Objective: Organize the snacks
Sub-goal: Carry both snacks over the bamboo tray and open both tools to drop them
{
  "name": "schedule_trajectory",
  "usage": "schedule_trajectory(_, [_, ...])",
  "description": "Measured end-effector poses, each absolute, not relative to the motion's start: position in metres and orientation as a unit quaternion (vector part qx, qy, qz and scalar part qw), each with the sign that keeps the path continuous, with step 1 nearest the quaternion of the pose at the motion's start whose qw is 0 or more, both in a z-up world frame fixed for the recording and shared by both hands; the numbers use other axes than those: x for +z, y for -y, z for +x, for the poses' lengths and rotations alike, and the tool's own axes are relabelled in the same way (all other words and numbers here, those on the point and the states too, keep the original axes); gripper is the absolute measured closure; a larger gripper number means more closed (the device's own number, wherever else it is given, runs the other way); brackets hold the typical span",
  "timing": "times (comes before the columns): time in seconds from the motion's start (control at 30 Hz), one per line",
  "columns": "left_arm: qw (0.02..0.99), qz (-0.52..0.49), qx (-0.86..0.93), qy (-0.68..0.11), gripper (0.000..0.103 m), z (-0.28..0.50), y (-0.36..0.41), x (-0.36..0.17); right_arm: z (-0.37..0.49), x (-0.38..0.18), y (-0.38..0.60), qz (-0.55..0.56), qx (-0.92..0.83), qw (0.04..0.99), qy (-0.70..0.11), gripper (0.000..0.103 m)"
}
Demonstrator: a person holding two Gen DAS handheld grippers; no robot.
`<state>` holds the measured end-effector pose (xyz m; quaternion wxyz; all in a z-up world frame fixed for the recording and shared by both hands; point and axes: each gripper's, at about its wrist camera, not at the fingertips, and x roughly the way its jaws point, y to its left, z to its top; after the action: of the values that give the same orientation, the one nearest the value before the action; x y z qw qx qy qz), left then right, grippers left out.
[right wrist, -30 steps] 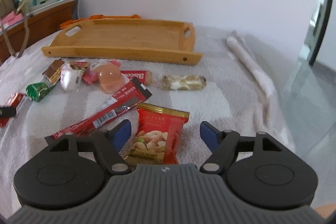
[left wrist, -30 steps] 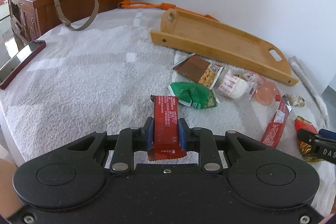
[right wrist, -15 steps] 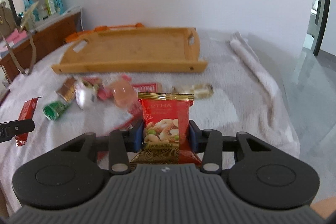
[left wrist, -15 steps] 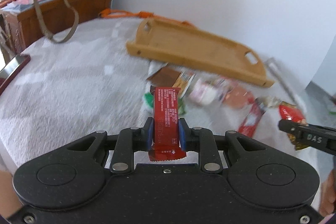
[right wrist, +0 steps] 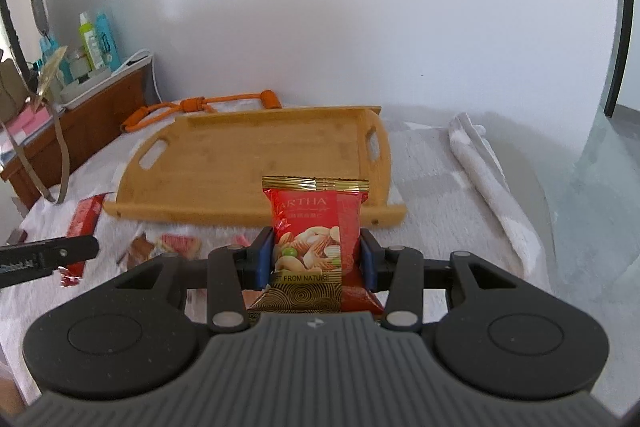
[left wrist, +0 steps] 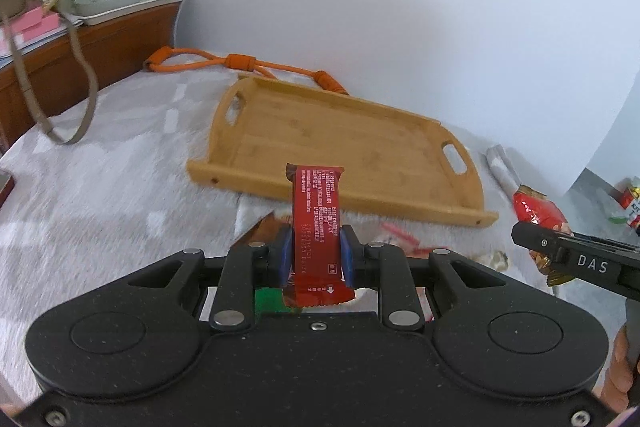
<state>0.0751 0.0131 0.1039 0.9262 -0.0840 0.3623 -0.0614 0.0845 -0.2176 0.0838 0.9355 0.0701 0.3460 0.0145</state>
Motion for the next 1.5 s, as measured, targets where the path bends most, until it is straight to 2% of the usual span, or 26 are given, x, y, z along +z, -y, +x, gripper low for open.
schedule_trajectory(0.43, [0.916,-0.076,-0.085,-0.386,0.080,0.173,0.003,0.111,0.163,0.087,0.226,0.072,0.032,0.927,-0.368,0.056])
schedule_trajectory(0.93, [0.895,-0.053,-0.074,-0.436,0.080,0.285,0.022,0.059,0.264,0.052,0.226,0.071,0.024,0.911,-0.406,0.056])
schedule_trajectory(1.23, [0.897,-0.036,-0.067,-0.436,0.080,0.310,0.032,0.031,0.280,0.012,0.220,0.074,0.023,0.899,-0.431,0.055])
schedule_trajectory(1.5, [0.898,-0.020,-0.069,-0.434,0.080,0.311,0.039,0.019,0.281,0.003,0.220,0.078,0.025,0.900,-0.427,0.055])
